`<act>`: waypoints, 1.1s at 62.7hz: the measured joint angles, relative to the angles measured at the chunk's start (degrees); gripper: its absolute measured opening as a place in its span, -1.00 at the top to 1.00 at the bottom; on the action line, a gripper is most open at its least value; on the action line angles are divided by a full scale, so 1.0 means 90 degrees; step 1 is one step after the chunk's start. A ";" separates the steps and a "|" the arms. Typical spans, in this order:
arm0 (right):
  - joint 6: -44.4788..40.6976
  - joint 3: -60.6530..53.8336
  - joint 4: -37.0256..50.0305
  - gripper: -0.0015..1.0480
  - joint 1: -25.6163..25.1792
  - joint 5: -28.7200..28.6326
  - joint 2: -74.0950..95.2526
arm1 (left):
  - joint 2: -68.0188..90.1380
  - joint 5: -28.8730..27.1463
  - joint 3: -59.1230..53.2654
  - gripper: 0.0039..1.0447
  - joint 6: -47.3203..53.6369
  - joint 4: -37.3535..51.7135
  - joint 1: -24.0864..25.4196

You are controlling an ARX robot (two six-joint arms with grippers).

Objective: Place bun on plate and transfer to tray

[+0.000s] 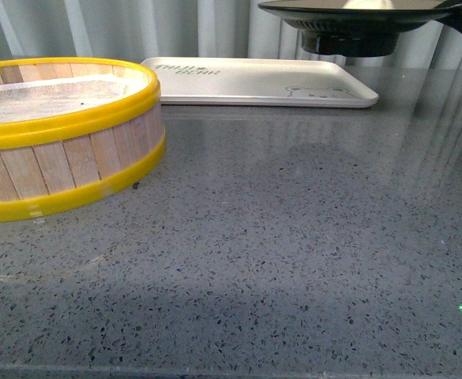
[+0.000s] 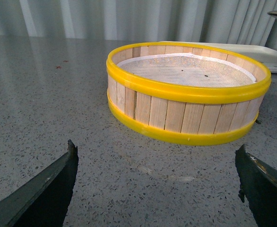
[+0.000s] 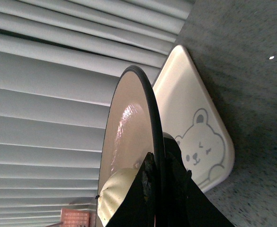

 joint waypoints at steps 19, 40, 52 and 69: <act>0.0034 0.2244 -0.1129 0.95 0.0172 0.0095 0.1549 | 0.0000 0.0000 0.0000 -0.88 0.0000 0.0000 0.0000; -0.0032 0.4051 -0.1904 0.95 0.0189 0.0010 0.2812 | 0.0000 0.0000 0.0000 -0.88 0.0000 0.0000 0.0000; -0.0168 0.4507 -0.2159 0.95 0.0250 -0.0029 0.3172 | 0.0000 0.0000 0.0000 -0.88 0.0000 0.0000 0.0000; -0.0406 0.4529 -0.2344 0.95 0.0340 -0.0029 0.3184 | 0.0000 0.0000 0.0000 -0.88 0.0000 0.0000 0.0000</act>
